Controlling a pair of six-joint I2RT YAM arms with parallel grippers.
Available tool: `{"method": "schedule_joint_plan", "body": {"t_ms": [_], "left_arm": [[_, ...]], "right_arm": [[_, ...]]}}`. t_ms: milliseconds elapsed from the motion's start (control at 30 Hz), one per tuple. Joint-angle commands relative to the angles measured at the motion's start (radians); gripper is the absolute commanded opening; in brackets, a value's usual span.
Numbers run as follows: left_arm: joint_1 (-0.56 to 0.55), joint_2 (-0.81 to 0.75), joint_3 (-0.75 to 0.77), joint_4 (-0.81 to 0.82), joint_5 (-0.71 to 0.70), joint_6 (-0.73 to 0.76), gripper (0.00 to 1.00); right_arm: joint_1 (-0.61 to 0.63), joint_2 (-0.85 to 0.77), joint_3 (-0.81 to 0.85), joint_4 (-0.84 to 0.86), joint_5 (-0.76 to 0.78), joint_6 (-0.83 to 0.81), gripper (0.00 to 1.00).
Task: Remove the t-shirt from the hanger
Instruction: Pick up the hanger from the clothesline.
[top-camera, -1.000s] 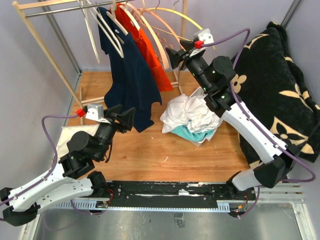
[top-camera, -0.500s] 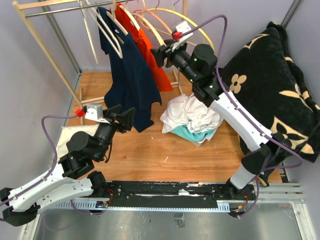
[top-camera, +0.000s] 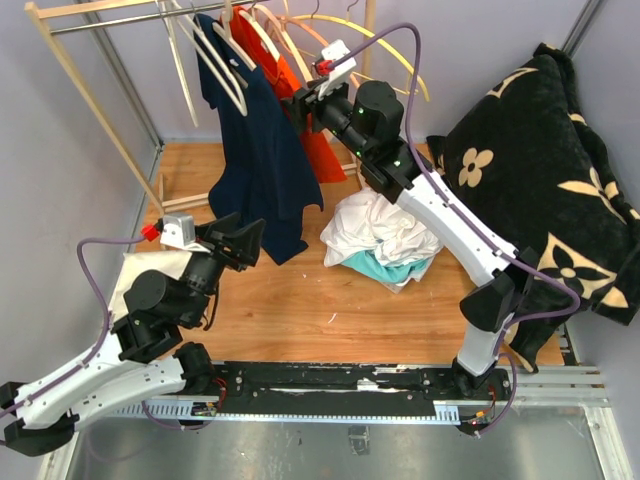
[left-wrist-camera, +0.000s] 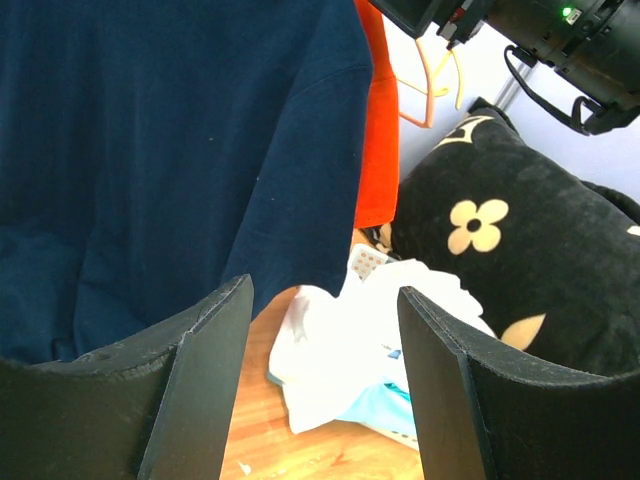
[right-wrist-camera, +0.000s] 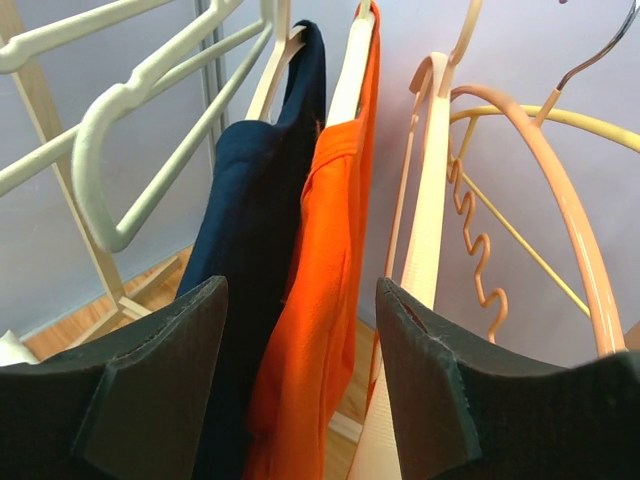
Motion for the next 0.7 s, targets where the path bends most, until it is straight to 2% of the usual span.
{"method": "schedule_joint_plan", "body": {"t_ms": [0,333,667], "left_arm": [[-0.007,-0.022,-0.016,0.016,0.004,-0.01,0.65],[-0.008,-0.044,-0.043,0.015,0.008,-0.014,0.65],[-0.008,-0.058,-0.051,0.012,0.007,-0.015,0.65]], "right_arm": [[0.013,0.038,0.068,0.008,0.028,-0.012,0.62],[0.016,0.125,0.149,0.041,0.036,-0.006,0.49],[0.017,0.145,0.178,0.061,0.038,-0.003,0.49]]}}
